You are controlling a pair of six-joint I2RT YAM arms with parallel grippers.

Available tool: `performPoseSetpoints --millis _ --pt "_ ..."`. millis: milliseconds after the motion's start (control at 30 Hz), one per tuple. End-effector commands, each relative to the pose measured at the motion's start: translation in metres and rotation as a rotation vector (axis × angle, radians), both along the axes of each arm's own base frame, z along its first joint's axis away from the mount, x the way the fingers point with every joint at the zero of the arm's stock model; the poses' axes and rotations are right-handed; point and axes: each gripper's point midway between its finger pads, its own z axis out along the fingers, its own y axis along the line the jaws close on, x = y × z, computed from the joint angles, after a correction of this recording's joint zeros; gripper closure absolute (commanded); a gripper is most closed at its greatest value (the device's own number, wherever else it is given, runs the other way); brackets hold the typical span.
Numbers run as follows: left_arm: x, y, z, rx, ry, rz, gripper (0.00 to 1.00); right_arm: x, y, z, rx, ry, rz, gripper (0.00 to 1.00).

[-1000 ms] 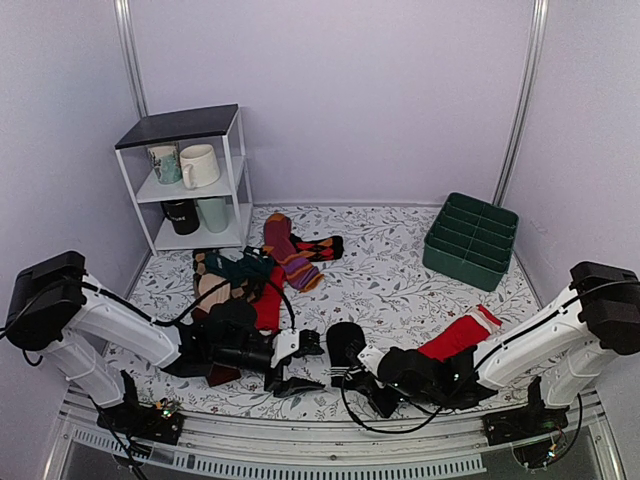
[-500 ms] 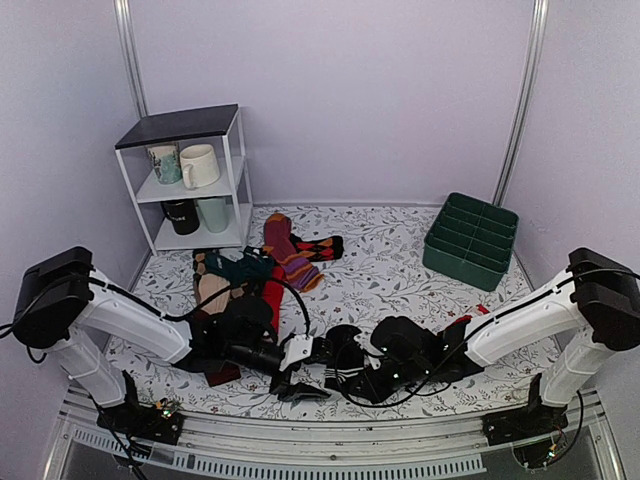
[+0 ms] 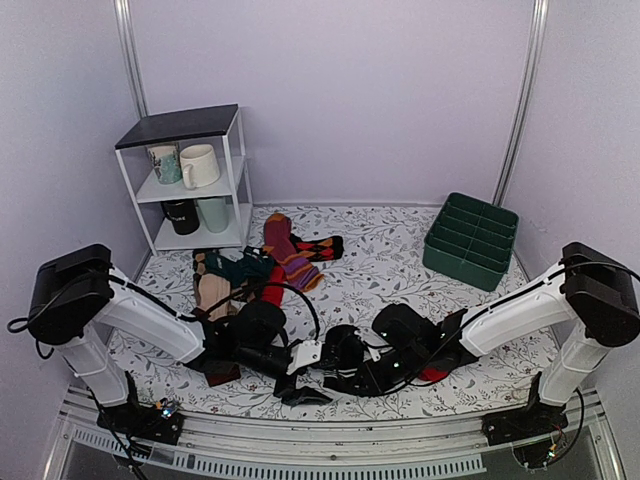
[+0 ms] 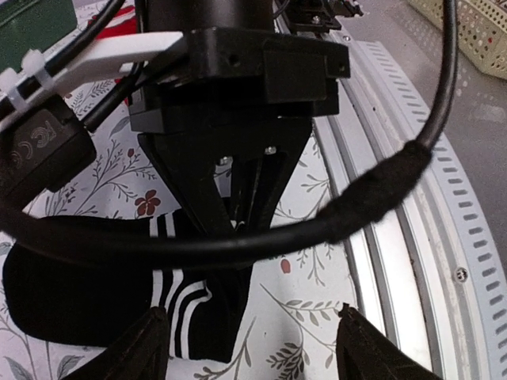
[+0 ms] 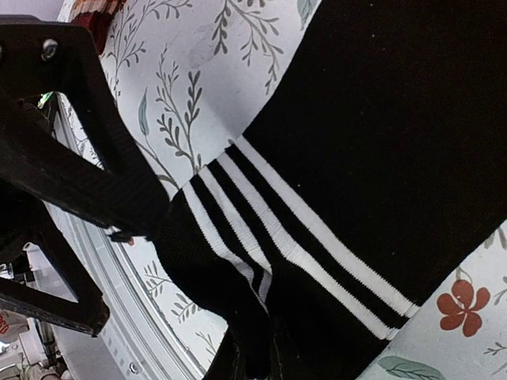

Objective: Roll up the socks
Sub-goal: Roll the sock at the center of the board.

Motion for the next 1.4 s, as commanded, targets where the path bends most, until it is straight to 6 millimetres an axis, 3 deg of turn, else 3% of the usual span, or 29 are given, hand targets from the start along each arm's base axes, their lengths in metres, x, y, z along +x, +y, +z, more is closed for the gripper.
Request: performPoseSetpoints --millis 0,133,267,500,667,833,933,1000,1067,1267,1367 --pt "-0.002 -0.005 -0.006 0.024 -0.004 -0.013 0.28 -0.038 -0.07 -0.062 -0.324 0.165 0.014 0.91" --pt "0.0 -0.007 -0.016 0.054 -0.002 -0.01 0.31 -0.039 -0.072 -0.063 -0.327 0.171 0.016 0.91" --pt "-0.001 -0.007 -0.021 0.072 0.009 -0.01 0.42 -0.041 -0.073 -0.063 -0.327 0.181 0.019 0.91" --pt "0.0 -0.001 -0.03 0.096 -0.008 0.024 0.43 -0.043 -0.076 -0.064 -0.332 0.19 0.019 0.91" --pt "-0.003 -0.001 -0.033 0.104 0.007 0.015 0.61 -0.044 -0.076 -0.065 -0.331 0.203 0.02 0.91" --pt "-0.006 0.001 -0.038 0.118 0.029 0.014 0.66 -0.043 -0.075 -0.064 -0.326 0.207 0.022 0.91" --pt "-0.007 0.003 -0.038 0.113 0.033 0.017 0.65 -0.043 -0.075 -0.065 -0.328 0.214 0.023 0.91" --pt "-0.01 0.005 -0.038 0.112 0.032 0.015 0.51 -0.044 -0.075 -0.066 -0.328 0.219 0.024 0.91" --pt "-0.012 0.005 -0.037 0.107 0.029 0.01 0.49 -0.044 -0.074 -0.067 -0.327 0.224 0.027 0.91" --pt "-0.006 0.007 -0.045 0.137 -0.036 0.052 0.5 -0.047 -0.075 -0.068 -0.326 0.244 0.032 0.91" --pt "0.0 0.006 -0.045 0.138 -0.076 0.083 0.58 -0.049 -0.075 -0.067 -0.325 0.256 0.032 0.91"
